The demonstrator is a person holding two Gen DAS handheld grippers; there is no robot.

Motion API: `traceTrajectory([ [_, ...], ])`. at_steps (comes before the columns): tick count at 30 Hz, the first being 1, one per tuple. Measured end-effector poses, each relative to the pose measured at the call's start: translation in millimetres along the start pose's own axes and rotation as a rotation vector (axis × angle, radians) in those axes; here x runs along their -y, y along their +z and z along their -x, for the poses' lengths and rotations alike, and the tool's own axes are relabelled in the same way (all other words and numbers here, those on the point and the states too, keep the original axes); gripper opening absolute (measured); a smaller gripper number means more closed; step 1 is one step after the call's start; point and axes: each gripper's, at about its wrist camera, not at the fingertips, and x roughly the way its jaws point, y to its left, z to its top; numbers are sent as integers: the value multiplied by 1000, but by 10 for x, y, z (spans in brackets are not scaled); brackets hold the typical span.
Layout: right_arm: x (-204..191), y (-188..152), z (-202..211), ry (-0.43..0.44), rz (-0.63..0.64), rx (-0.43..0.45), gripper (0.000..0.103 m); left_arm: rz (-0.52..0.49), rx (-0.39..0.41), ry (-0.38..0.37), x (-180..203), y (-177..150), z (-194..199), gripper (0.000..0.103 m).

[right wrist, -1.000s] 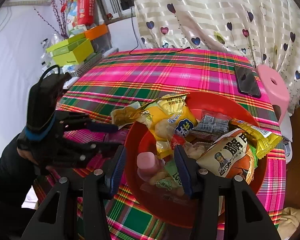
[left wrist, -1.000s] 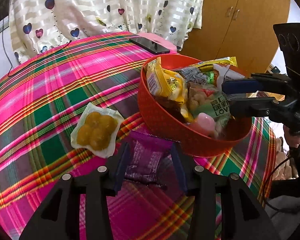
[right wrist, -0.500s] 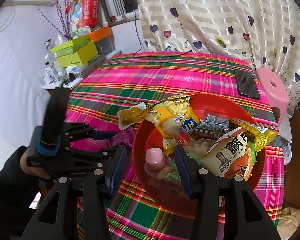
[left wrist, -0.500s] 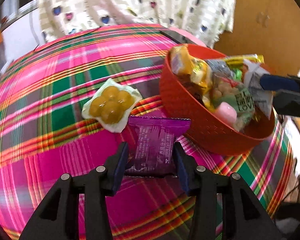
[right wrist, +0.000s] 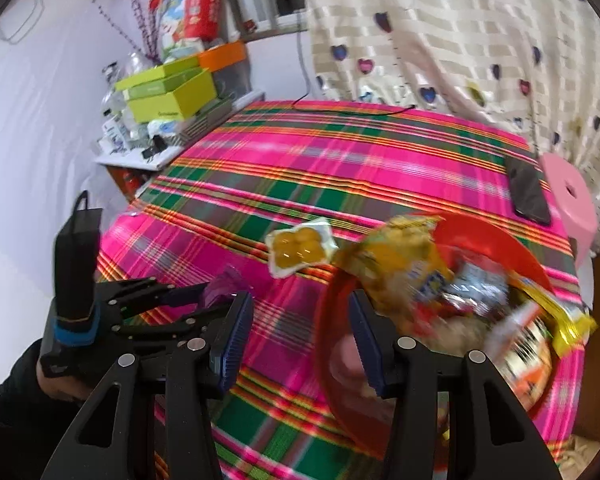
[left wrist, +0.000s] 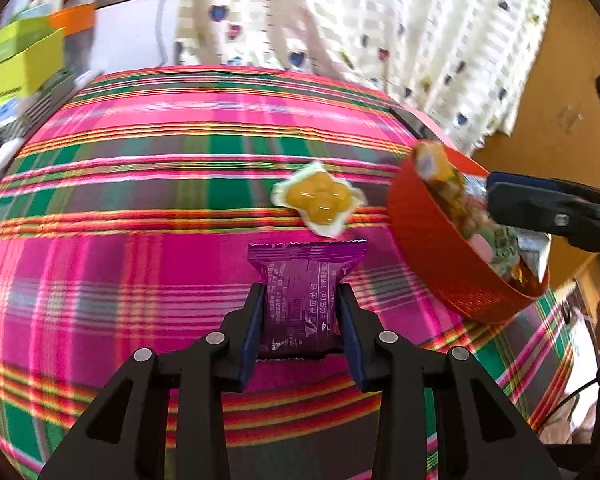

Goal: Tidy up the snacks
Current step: 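Grasp the tray of yellow round cakes with the right tool while the left tool holds the purple packet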

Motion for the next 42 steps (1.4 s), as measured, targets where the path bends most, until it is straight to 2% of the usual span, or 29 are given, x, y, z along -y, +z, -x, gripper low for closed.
traceTrajectory([
  [4,-102,211,-373,17,30,-78,48,41,27,13,-167,-14,109,37],
  [6,-129,309,-622,6,33,-147,51,58,36,15,-244,-26,157,37],
  [9,-187,408,-877,-13,46,-198,55,75,47,18,-342,-59,225,37],
  [12,-251,497,-1070,-50,74,-242,58,90,60,17,-421,-72,292,37],
  [13,-280,531,-1135,-79,95,-261,62,92,66,19,-444,-73,313,37],
  [17,-275,629,-1357,-172,144,-323,65,106,82,20,-531,-79,379,37],
  [22,-320,663,-1547,-190,234,-415,66,126,99,28,-633,-102,451,37],
  [25,-350,629,-1683,-155,281,-492,66,139,105,32,-685,-105,473,37],
  [26,-327,628,-1712,-153,275,-500,69,141,107,33,-695,-106,480,37],
  [30,-278,645,-1731,-127,236,-500,70,149,115,42,-735,-121,526,37],
  [32,-363,603,-1704,-44,243,-491,70,156,121,49,-761,-124,552,37],
  [38,-741,374,-1504,166,365,-427,67,174,139,71,-821,-152,658,37],
  [42,-875,280,-1352,232,419,-381,67,181,152,81,-845,-171,737,37],
])
